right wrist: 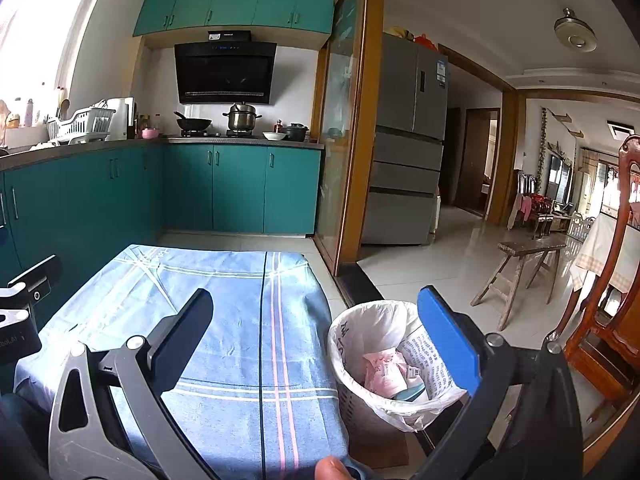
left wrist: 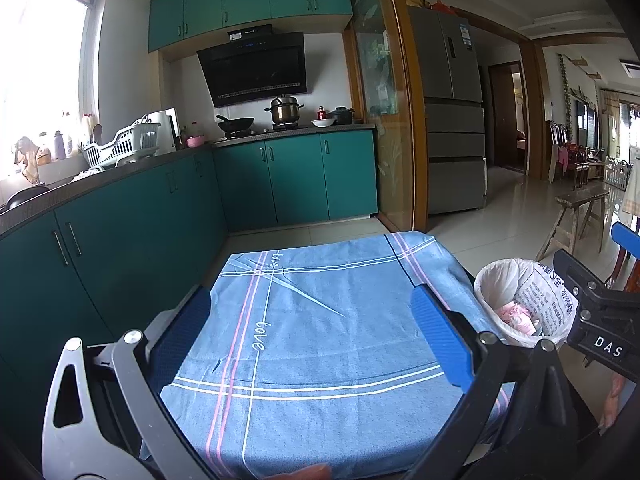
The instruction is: Collect trash
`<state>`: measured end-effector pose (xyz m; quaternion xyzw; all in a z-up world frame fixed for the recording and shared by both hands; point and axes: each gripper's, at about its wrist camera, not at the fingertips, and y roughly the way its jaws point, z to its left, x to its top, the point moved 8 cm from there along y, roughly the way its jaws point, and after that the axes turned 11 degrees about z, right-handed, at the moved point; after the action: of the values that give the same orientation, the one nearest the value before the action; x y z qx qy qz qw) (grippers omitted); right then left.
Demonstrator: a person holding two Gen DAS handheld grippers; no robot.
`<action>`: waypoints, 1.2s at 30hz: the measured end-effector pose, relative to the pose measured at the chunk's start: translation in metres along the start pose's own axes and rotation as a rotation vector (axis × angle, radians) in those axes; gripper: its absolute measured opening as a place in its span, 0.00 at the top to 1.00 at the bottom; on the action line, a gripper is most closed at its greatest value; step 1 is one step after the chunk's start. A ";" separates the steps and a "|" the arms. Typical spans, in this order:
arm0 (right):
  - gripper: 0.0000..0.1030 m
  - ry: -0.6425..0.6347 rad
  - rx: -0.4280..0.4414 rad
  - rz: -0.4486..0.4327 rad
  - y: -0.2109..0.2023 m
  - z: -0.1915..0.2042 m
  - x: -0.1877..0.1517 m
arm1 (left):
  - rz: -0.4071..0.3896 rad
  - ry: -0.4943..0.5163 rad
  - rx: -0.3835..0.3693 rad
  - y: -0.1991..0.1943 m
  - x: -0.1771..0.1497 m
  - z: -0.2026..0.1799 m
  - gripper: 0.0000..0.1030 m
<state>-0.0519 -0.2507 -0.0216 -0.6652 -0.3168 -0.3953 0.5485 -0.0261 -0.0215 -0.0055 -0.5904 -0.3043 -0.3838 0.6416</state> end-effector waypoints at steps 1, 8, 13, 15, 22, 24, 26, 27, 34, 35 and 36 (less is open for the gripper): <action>0.03 0.002 0.002 0.000 0.000 -0.001 0.000 | 0.001 -0.002 0.001 0.000 0.000 0.000 0.03; 0.03 0.002 0.009 -0.001 -0.001 -0.002 -0.001 | 0.002 -0.005 0.000 -0.001 -0.001 -0.002 0.03; 0.03 0.000 0.014 0.001 -0.002 -0.001 -0.002 | 0.006 -0.011 -0.002 -0.001 -0.002 -0.003 0.03; 0.03 -0.001 0.017 0.002 -0.002 0.000 -0.002 | 0.008 -0.014 -0.005 -0.001 -0.003 -0.003 0.03; 0.03 -0.006 0.026 0.008 -0.002 0.004 -0.003 | 0.017 -0.007 0.001 0.001 -0.004 -0.005 0.03; 0.03 -0.006 0.032 0.009 -0.001 0.005 -0.003 | 0.017 0.001 0.004 0.001 -0.004 -0.007 0.03; 0.03 -0.008 0.037 0.009 -0.001 0.007 -0.003 | 0.017 0.007 0.009 0.001 -0.005 -0.008 0.03; 0.03 -0.010 0.040 0.009 -0.001 0.007 -0.003 | 0.018 0.009 0.011 0.002 -0.005 -0.008 0.03; 0.03 -0.015 0.046 0.016 0.001 0.011 -0.004 | 0.030 0.005 0.016 0.006 -0.007 -0.006 0.03; 0.03 -0.016 0.047 0.017 0.002 0.012 -0.004 | 0.032 0.005 0.016 0.007 -0.008 -0.006 0.03; 0.03 -0.016 0.048 0.018 0.002 0.012 -0.004 | 0.034 0.005 0.016 0.008 -0.008 -0.007 0.03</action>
<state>-0.0503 -0.2391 -0.0274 -0.6579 -0.3246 -0.3773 0.5651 -0.0239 -0.0270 -0.0171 -0.5892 -0.2957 -0.3718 0.6536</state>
